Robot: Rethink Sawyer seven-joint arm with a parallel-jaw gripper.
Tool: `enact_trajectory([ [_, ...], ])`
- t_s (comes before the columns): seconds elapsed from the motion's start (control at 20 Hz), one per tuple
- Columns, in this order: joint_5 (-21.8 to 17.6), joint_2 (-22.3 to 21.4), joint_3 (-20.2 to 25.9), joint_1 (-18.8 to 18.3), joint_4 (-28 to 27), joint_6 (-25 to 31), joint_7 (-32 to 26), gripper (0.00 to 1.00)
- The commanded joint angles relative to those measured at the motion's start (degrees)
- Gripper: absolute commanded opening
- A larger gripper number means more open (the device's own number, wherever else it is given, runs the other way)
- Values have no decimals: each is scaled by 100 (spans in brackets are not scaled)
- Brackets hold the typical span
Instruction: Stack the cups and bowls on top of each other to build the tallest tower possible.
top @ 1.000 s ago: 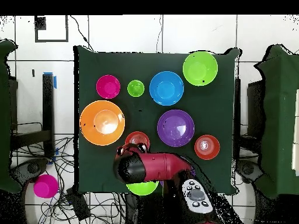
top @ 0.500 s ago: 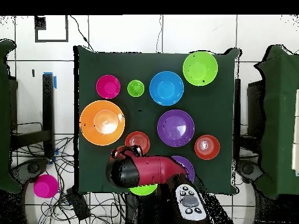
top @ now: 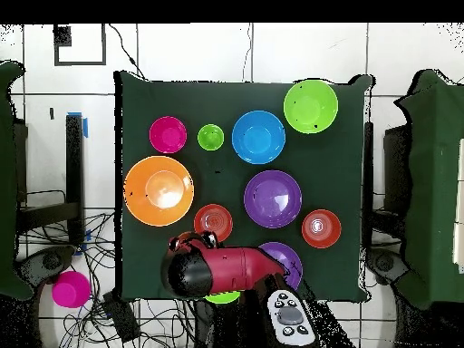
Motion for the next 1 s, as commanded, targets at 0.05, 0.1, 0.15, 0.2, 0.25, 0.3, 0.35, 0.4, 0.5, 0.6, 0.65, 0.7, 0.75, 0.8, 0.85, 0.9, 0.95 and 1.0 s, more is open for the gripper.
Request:
enact_trajectory([
  [0.05,167,192,433,38,189,199,817,100],
  [0.1,170,205,430,39,182,201,820,100],
  [0.15,172,208,427,42,179,202,821,100],
  [0.2,168,204,426,40,182,200,819,100],
  [0.25,164,206,425,37,178,200,813,100],
  [0.3,162,207,428,30,177,204,807,100],
  [0.35,156,210,422,29,167,215,797,100],
  [0.4,152,220,428,22,154,222,785,100],
  [0.5,138,234,429,17,168,204,780,100],
  [0.6,120,259,431,14,199,131,797,100],
  [0.65,115,268,433,12,215,100,807,100],
  [0.7,110,265,441,-2,233,78,808,100],
  [0.75,109,259,454,-16,254,65,810,100],
  [0.8,112,261,467,-30,250,68,804,100],
  [0.85,119,251,488,-51,266,71,801,100],
  [0.9,118,266,499,-62,248,82,785,100],
  [0.95,116,262,518,-82,246,92,769,100],
  [1.0,114,267,532,-99,250,91,761,100],
])
